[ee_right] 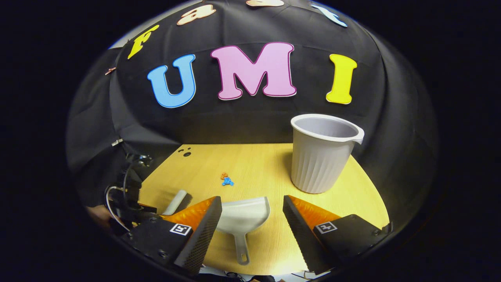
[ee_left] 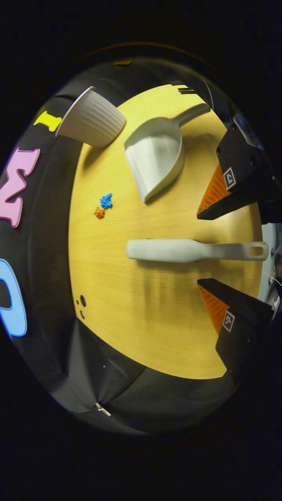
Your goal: Pick up the small broom and dustpan from the desktop, sweep the trash into the dustpan with the broom, and then empty the trash into the garbage bin.
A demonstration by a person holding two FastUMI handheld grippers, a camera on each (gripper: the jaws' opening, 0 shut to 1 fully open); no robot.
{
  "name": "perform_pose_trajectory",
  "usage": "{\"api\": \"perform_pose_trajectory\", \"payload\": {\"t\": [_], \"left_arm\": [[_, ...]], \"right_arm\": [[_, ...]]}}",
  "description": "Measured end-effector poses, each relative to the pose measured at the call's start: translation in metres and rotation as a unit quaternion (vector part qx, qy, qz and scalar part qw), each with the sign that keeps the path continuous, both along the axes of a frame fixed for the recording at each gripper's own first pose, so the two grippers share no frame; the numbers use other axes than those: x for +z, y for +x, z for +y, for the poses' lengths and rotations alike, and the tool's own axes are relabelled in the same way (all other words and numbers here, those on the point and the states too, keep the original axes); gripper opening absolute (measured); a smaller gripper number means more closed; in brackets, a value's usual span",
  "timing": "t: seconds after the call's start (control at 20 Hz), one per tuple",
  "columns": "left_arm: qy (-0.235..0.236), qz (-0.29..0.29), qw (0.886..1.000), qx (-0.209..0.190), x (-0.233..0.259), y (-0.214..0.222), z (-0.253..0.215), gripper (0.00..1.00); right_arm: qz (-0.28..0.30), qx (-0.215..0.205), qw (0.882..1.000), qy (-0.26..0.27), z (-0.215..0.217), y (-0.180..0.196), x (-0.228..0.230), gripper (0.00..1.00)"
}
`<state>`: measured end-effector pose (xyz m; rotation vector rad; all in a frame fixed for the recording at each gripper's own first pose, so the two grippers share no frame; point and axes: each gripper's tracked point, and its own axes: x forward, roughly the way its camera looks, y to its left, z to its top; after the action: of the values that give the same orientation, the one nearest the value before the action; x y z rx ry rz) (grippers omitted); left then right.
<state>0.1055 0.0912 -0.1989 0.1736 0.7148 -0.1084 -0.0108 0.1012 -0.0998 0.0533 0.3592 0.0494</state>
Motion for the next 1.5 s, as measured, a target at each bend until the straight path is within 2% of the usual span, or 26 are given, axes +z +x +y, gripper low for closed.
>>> {"api": "perform_pose_trajectory", "payload": {"t": [0.15,0.4,0.45,0.55,0.6,0.7,0.75,0.8,0.85,0.9,1.15,1.3,1.35,1.4,1.45,1.5], "left_arm": [[0.011,0.034,0.999,0.005,-0.018,0.010,0.006,0.95],[0.002,0.085,0.996,0.018,-0.051,0.018,0.008,0.94],[0.002,0.071,0.997,0.014,-0.043,0.020,0.008,0.93],[0.009,0.078,0.997,0.000,-0.049,0.021,0.006,0.91],[0.009,0.074,0.997,-0.002,-0.050,0.022,0.004,0.87],[0.009,0.075,0.997,0.000,-0.050,0.021,0.001,0.71],[0.007,0.069,0.998,0.002,-0.048,0.022,0.000,0.69],[0.007,0.062,0.998,0.005,-0.049,0.023,0.000,0.52],[0.005,0.056,0.998,0.012,-0.047,0.023,0.000,0.48],[0.005,0.053,0.998,0.016,-0.048,0.022,-0.001,0.33],[-0.014,0.020,0.999,0.025,-0.047,0.022,0.000,0.29],[-0.028,0.000,0.999,0.022,-0.046,0.020,0.000,0.28],[-0.036,-0.007,0.999,0.024,-0.044,0.017,0.000,0.23],[-0.044,-0.012,0.999,0.030,-0.041,0.013,0.000,0.27],[-0.052,-0.017,0.998,0.039,-0.038,0.008,0.001,0.23],[-0.060,-0.020,0.997,0.045,-0.035,0.002,0.002,0.27]], "right_arm": [[0.007,0.000,1.000,0.000,0.001,-0.011,-0.007,0.98],[0.020,-0.011,1.000,-0.016,-0.004,-0.028,-0.013,0.98],[0.022,-0.012,1.000,-0.019,-0.004,-0.032,-0.014,0.98],[0.025,-0.013,0.999,-0.023,0.000,-0.037,-0.015,0.98],[0.030,-0.013,0.999,-0.023,0.002,-0.038,-0.017,0.98],[0.038,-0.011,0.999,-0.016,0.009,-0.040,-0.020,0.98],[0.041,-0.010,0.999,-0.011,0.016,-0.042,-0.022,0.98],[0.045,-0.006,0.999,-0.007,0.022,-0.043,-0.023,0.98],[0.050,0.000,0.999,-0.006,0.029,-0.043,-0.026,0.98],[0.055,0.007,0.998,-0.008,0.035,-0.043,-0.028,0.98],[0.099,0.046,0.994,-0.010,0.056,-0.041,-0.054,0.98],[0.132,0.072,0.989,-0.013,0.064,-0.027,-0.072,0.99],[0.142,0.082,0.986,-0.017,0.065,-0.023,-0.078,0.99],[0.154,0.089,0.984,-0.022,0.065,-0.020,-0.087,0.98],[0.166,0.096,0.981,-0.024,0.065,-0.016,-0.097,0.98],[0.178,0.100,0.979,-0.025,0.064,-0.011,-0.105,0.98]]}}
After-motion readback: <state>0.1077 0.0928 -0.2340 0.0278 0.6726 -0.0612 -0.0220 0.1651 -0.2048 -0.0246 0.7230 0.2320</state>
